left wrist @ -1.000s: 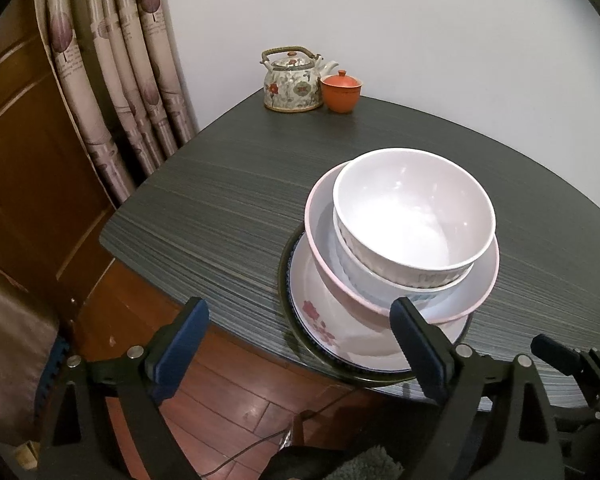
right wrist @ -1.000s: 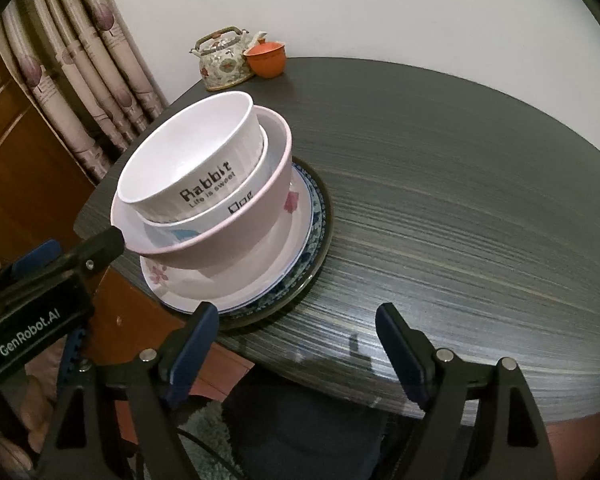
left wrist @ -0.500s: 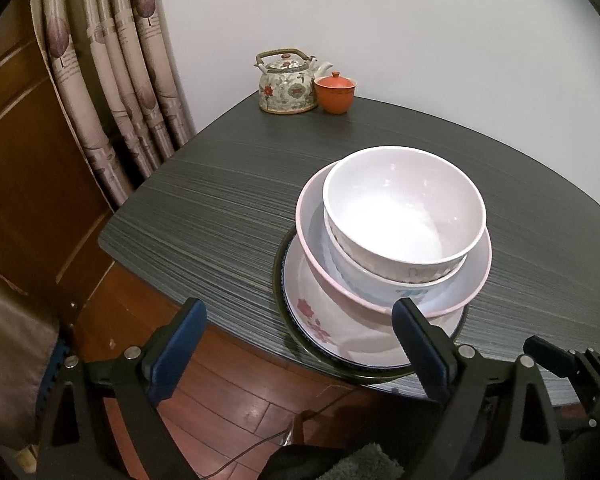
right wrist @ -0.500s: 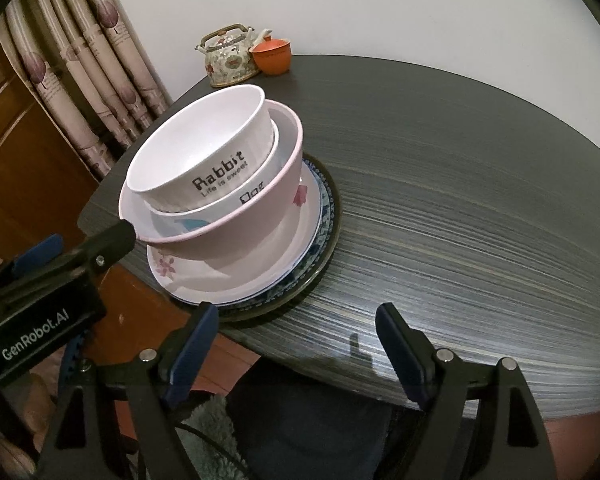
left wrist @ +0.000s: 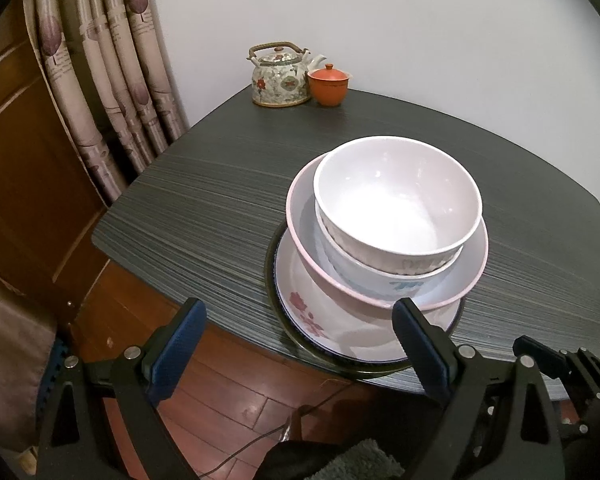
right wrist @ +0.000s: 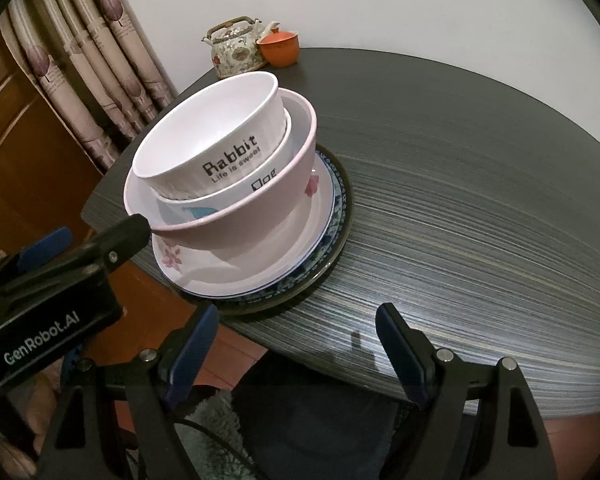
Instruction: Organize plates and bowls
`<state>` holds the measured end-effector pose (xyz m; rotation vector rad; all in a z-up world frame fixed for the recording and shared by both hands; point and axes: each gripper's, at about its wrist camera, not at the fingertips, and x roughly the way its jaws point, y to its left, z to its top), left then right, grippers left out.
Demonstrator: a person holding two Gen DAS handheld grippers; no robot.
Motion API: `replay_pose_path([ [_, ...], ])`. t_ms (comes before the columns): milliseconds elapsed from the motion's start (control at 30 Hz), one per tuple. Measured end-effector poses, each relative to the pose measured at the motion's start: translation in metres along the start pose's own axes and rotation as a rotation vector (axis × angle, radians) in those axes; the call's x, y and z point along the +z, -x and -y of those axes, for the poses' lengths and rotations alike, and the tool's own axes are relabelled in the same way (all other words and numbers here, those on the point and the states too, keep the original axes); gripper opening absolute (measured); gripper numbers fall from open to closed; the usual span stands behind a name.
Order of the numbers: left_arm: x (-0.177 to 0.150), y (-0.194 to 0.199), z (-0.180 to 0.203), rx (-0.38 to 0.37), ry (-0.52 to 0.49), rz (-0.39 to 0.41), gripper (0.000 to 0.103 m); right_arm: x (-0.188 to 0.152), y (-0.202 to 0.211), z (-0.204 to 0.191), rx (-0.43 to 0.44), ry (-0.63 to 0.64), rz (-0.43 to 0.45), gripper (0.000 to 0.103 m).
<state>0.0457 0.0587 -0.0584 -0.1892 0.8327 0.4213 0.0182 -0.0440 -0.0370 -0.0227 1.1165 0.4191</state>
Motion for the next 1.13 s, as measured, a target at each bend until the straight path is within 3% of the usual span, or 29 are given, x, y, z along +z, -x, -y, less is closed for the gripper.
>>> replay_pose_path([
  [1133,-0.0024,0.0041,0.0033,-0.031,0.011,-0.001,0.093,-0.0018,-0.0042,-0.0066,0.013,-0.003,-0.015,0.083],
])
